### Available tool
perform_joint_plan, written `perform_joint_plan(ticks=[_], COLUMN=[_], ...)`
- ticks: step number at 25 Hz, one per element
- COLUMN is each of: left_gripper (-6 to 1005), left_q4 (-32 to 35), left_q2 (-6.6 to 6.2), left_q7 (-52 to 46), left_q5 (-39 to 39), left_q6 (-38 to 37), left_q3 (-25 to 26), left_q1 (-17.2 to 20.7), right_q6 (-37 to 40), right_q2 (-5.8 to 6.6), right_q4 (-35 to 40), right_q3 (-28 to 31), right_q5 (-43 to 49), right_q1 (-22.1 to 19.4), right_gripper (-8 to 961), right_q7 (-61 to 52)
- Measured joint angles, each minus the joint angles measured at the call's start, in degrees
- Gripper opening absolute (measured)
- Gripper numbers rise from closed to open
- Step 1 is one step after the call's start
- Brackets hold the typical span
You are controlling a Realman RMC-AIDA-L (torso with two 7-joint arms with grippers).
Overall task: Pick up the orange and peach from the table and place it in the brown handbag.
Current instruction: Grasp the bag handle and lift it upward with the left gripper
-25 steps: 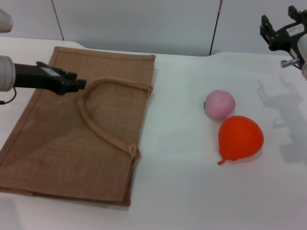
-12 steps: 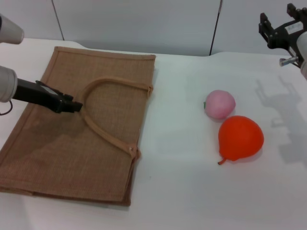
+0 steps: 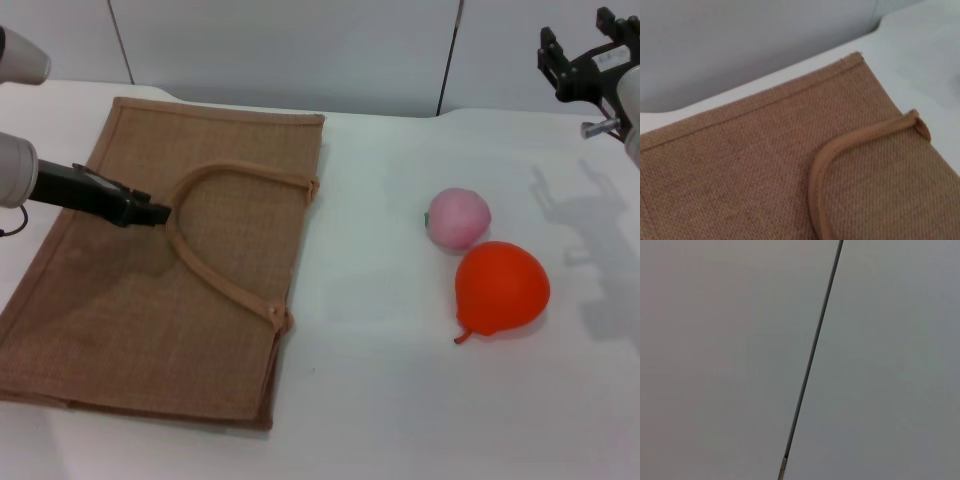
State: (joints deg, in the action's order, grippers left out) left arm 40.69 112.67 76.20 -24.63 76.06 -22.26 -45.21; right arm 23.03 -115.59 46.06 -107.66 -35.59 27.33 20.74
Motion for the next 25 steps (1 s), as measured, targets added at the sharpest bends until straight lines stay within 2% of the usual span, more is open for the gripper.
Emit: perform_joint_plan(ticks=[14, 25], left_gripper=[391, 394], left_q4=[-0.09, -0.09], left_q2=[1.7, 1.47], left_q7=[-5.25, -6.47], left_q5=[-2.45, -2.42], left_q6=[-1.05, -1.8], left_q3=[3.4, 7.53], left_q1=[0.31, 1.06], right_q6=[0.17, 0.23], right_q2=[-0.07, -0.15], right_q4=[0.68, -0.49], right_q3=[-1.56, -2.59], right_q5=[0.0, 0.0], right_q1=[0.06, -0.51], right_gripper=[642, 642], right_q7=[0.0, -0.37])
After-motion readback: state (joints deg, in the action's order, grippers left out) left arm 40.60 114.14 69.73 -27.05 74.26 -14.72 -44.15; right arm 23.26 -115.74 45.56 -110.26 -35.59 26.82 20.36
